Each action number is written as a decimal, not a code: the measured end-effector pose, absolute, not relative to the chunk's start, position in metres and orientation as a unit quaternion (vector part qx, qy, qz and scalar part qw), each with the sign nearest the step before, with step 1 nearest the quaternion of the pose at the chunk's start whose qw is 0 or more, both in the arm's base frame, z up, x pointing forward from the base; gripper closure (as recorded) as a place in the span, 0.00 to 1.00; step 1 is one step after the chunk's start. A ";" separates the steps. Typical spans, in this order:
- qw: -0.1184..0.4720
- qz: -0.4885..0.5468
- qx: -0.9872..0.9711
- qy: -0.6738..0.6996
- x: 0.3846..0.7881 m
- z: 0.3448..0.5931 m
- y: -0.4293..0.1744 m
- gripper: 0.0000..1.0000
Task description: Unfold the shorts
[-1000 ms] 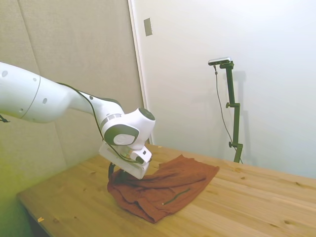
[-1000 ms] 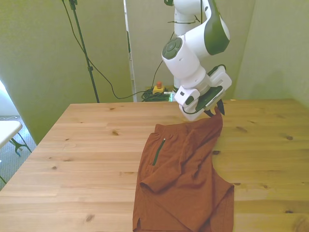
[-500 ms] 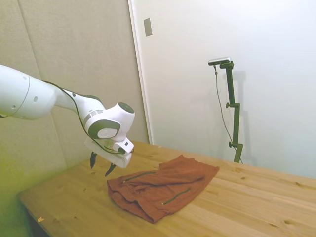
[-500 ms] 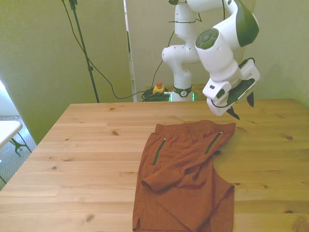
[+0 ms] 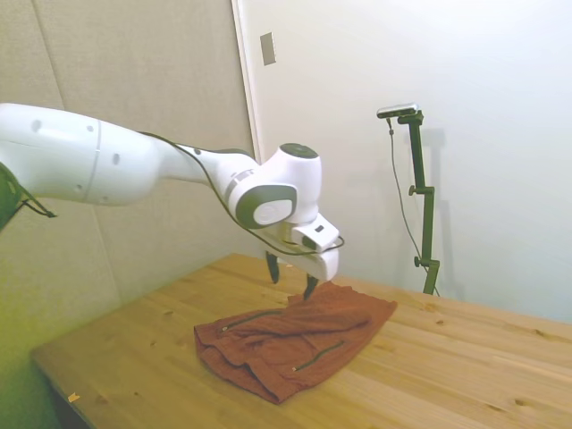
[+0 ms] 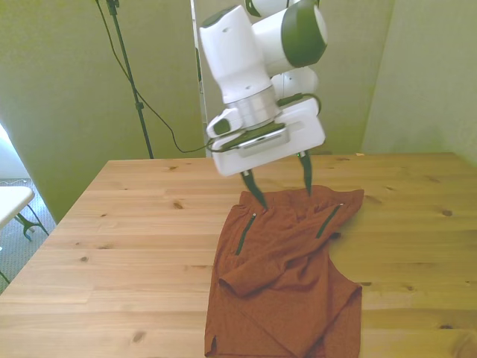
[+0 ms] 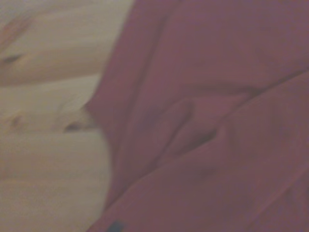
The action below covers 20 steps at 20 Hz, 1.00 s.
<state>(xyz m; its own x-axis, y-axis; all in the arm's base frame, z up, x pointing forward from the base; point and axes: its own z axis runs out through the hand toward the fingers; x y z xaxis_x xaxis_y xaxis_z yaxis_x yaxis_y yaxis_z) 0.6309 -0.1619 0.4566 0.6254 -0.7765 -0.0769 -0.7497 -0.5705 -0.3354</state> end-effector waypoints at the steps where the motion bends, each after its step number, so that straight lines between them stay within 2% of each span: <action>1: 0.161 -0.044 -0.876 0.453 0.641 0.453 -0.174 0.00; 7: 0.101 -0.048 -0.810 0.575 0.698 0.408 -0.186 0.00; 12: 0.054 -0.043 -0.765 0.640 0.723 0.390 -0.172 0.00; 13: 0.050 -0.040 -0.764 0.642 0.725 0.388 -0.172 1.00; 20: 0.040 -0.030 -0.763 0.645 0.731 0.372 -0.182 1.00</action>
